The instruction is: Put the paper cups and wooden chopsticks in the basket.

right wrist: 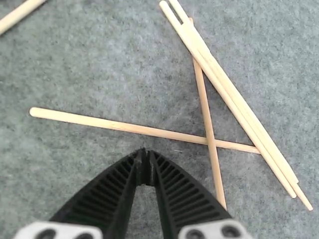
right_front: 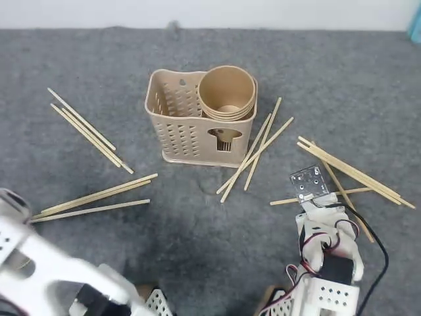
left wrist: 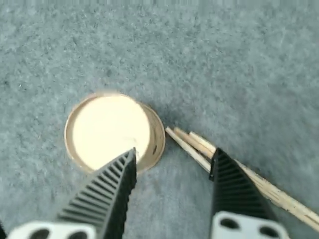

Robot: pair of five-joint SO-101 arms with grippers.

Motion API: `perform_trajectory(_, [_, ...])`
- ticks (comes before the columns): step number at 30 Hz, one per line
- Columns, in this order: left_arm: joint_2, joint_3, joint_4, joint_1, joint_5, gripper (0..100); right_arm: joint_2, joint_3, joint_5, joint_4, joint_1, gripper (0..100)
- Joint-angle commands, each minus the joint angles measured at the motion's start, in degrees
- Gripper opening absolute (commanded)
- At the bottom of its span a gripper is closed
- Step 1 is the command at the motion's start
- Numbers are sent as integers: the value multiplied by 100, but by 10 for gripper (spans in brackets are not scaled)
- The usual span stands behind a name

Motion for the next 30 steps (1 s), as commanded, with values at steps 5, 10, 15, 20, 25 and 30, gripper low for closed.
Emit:
perform_trajectory(5, [-158, -514, 352, -220, -211, 231, -4, 18, 97, -13, -22, 8])
perform_trajectory(10, [-149, -198, 97, -352, -440, 229, -4, 18, 97, -13, -22, 8])
perform_trajectory(15, [-149, 462, -677, -343, -448, 228, -4, 18, 97, -4, -22, 8])
perform_trajectory(20, [-149, 927, -1284, -325, -440, 228, -4, 18, 97, -4, -22, 8])
perform_trajectory(25, [-158, 1147, -1538, -325, -466, 167, -4, 18, 97, -4, -22, 8])
perform_trajectory(30, [-158, 1147, -1591, -325, -466, 11, -4, 18, 97, -4, -22, 8])
